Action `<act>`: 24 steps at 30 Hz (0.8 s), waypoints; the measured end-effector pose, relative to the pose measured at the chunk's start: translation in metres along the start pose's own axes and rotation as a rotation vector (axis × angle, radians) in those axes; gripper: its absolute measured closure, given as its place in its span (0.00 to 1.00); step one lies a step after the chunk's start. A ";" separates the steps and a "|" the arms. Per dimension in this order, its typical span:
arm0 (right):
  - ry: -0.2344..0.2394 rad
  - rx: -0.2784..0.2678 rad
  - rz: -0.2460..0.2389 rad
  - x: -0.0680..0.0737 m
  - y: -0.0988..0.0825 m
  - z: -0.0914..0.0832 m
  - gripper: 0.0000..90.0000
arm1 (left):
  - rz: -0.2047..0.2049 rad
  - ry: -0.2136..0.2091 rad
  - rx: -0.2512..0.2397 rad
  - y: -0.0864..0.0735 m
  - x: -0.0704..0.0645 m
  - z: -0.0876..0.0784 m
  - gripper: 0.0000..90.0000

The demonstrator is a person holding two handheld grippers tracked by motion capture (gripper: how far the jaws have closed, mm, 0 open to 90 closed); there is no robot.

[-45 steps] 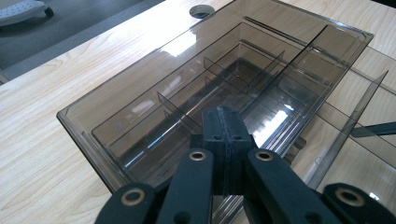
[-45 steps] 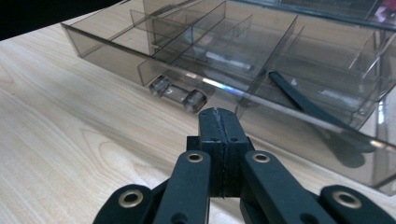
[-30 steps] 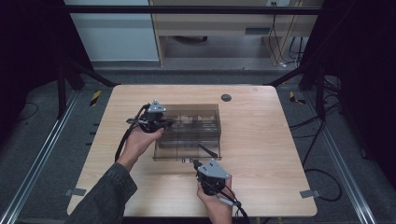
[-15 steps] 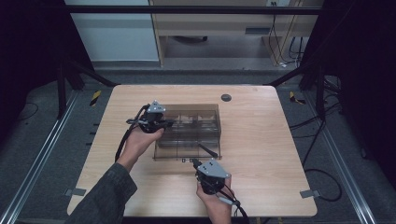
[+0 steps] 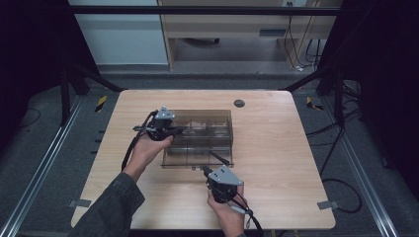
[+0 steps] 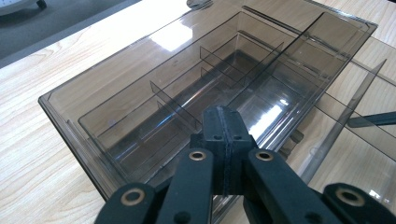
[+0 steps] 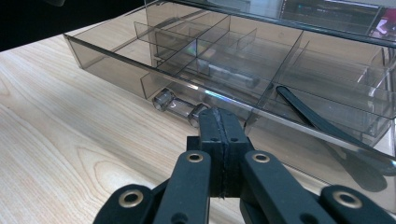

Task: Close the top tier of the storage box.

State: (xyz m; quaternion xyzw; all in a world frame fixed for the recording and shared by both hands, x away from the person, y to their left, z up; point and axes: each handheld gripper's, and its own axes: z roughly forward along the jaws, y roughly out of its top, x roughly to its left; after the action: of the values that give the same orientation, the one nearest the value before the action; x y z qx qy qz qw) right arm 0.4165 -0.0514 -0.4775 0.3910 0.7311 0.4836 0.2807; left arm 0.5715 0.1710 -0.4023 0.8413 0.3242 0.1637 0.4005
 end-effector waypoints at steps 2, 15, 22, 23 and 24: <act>0.002 -0.001 0.001 0.000 0.000 0.000 1.00 | 0.006 -0.001 0.005 0.000 0.001 0.000 0.99; 0.000 -0.001 0.014 -0.004 0.008 0.005 1.00 | 0.019 0.018 0.000 0.001 0.001 0.000 0.99; -0.005 -0.002 0.013 -0.007 0.012 0.008 1.00 | 0.020 0.013 0.004 0.001 0.001 -0.001 0.99; -0.004 -0.002 0.013 -0.007 0.013 0.009 1.00 | 0.020 0.013 0.004 0.001 0.001 -0.001 0.99; -0.005 -0.002 0.013 -0.008 0.014 0.009 1.00 | 0.020 0.011 0.005 0.001 0.002 -0.001 0.99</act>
State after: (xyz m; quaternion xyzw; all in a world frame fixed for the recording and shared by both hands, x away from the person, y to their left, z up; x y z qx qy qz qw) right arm 0.4319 -0.0505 -0.4681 0.3970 0.7272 0.4851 0.2798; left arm 0.5726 0.1722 -0.4014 0.8445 0.3184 0.1716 0.3949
